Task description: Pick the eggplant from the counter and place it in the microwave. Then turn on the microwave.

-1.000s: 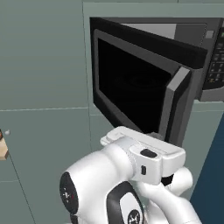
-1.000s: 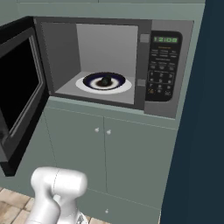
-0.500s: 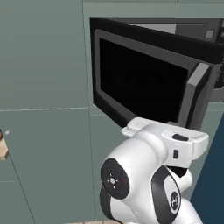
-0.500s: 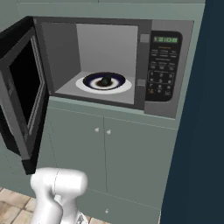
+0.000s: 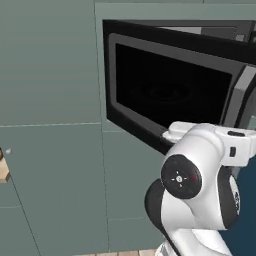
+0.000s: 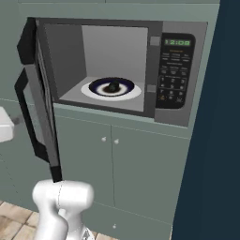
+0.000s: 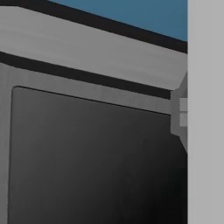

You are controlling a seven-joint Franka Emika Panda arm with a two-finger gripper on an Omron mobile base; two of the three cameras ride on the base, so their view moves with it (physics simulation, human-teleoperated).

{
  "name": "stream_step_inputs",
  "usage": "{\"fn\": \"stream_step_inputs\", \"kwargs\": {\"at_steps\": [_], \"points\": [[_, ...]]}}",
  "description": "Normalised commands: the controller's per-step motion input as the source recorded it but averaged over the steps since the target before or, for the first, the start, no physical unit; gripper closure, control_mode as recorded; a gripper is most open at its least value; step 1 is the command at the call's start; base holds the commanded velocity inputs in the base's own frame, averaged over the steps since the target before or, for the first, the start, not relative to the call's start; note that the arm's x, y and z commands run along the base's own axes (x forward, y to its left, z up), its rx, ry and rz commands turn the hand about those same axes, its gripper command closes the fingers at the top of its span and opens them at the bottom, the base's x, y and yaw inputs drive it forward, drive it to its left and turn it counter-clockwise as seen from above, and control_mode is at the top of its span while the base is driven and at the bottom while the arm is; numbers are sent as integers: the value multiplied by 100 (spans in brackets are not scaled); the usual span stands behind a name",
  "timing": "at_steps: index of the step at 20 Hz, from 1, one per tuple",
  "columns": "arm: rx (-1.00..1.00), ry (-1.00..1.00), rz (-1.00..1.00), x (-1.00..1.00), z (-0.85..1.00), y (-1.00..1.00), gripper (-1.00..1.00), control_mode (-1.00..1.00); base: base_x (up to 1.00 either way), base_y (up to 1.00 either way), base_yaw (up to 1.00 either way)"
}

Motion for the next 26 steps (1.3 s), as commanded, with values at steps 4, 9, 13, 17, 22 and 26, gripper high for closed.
{"fn": "stream_step_inputs", "kwargs": {"at_steps": [4,9,13,17,22,26], "points": [[5,8,5,34,15,-36,100,-100,0,0,0],[6,8,7,41,4,-28,100,-100,0,0,0],[4,6,11,42,0,-16,100,-100,0,0,0],[4,5,11,47,0,-18,100,-100,0,0,0],[4,3,12,50,0,-26,100,-100,0,0,0],[3,0,12,46,0,-27,100,-100,0,0,0]]}}
